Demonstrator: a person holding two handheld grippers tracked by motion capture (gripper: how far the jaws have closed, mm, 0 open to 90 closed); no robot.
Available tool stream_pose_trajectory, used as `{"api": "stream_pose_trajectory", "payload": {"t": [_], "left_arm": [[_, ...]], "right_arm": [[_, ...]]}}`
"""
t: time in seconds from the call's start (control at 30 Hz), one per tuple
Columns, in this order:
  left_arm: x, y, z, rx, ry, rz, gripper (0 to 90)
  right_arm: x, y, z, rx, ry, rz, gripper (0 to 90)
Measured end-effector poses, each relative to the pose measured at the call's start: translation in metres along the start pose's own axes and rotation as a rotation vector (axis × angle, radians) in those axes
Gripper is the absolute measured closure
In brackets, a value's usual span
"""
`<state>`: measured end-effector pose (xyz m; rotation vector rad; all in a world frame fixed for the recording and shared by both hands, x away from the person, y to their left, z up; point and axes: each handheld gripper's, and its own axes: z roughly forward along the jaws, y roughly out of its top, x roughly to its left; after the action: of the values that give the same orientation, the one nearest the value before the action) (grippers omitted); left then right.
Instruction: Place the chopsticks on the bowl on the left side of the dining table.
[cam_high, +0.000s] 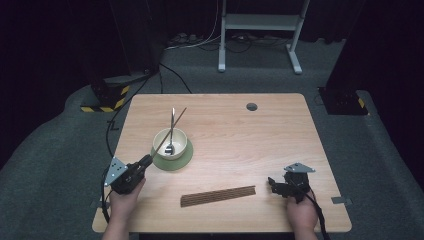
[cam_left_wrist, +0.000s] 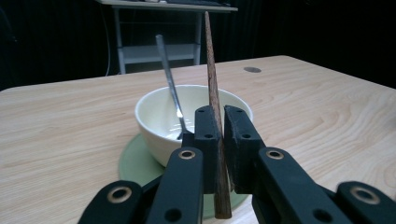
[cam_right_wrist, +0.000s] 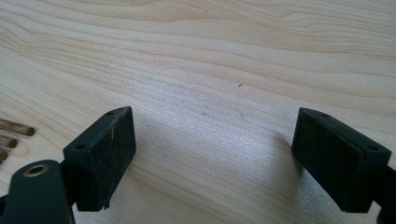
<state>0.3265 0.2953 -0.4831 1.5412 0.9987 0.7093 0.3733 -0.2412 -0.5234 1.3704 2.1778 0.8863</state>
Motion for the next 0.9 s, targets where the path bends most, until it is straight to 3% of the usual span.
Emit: {"api": "stream_pose_trajectory", "payload": {"t": [0.1,0.37,0.67,0.9], "left_arm": [[0.002,0.000,0.000,-0.004,0.007,-0.012,83.9],[0.003,0.001,0.004,0.006,0.010,0.004,83.9],[0.003,0.003,0.027,0.086,0.015,0.013,83.9],[0.003,0.001,0.033,0.114,0.013,0.008,83.8]], "right_arm": [[0.000,0.000,0.000,0.000,0.001,0.001,13.4],[0.000,0.000,0.000,0.000,0.001,0.001,13.4],[0.000,0.000,0.000,0.001,0.003,0.000,13.5],[0.001,0.000,0.000,0.001,0.005,-0.002,13.4]]}}
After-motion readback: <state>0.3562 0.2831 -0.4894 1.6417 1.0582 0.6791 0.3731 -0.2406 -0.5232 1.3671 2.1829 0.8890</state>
